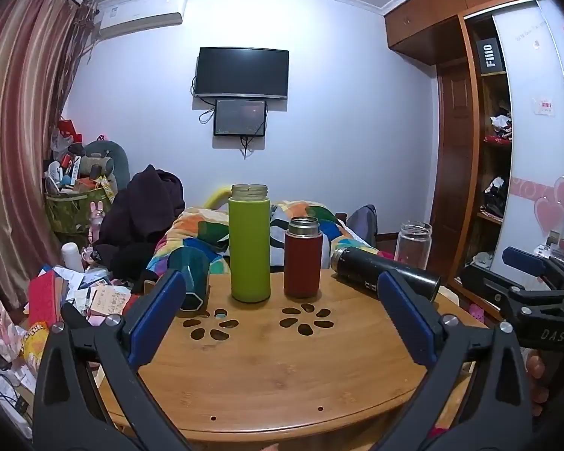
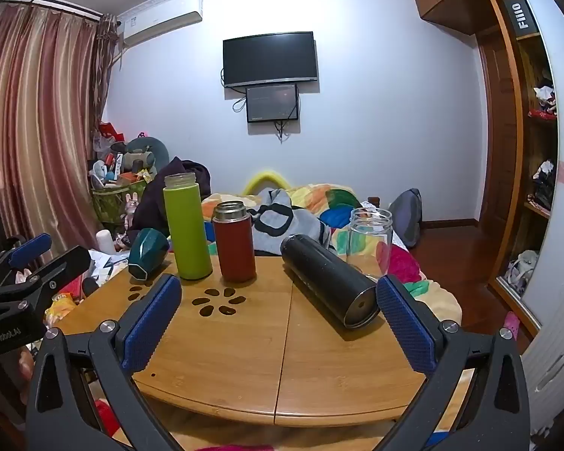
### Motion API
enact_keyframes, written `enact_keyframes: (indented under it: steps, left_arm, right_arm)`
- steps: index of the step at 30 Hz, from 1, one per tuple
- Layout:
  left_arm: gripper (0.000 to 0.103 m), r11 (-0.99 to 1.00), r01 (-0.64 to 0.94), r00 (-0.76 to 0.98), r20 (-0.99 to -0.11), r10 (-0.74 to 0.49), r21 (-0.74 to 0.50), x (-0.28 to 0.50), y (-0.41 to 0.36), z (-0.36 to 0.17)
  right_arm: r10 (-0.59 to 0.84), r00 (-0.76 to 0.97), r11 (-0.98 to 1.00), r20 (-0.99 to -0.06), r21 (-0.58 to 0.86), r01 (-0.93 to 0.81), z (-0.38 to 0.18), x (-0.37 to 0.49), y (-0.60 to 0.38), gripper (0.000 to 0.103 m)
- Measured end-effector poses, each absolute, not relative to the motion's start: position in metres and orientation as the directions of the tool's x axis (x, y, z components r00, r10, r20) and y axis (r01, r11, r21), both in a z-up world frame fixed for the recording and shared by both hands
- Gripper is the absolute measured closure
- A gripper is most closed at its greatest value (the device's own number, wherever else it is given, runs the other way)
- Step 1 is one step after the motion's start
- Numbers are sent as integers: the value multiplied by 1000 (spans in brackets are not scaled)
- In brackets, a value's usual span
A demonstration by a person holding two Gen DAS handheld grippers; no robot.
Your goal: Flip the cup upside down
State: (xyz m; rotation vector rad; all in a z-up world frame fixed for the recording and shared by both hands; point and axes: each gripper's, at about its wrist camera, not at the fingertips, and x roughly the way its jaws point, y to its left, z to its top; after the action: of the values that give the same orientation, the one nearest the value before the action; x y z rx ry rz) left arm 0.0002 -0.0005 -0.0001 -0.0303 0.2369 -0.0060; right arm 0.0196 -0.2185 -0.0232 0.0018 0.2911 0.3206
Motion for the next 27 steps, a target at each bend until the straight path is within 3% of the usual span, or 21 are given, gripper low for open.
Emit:
enact_keyframes:
  steps: [27]
  left_arm:
    - [0, 999, 24, 970, -243, -30, -26, 0, -2, -1]
  right_arm:
    - [331, 905, 943, -268, 58, -328, -21, 14, -217, 0]
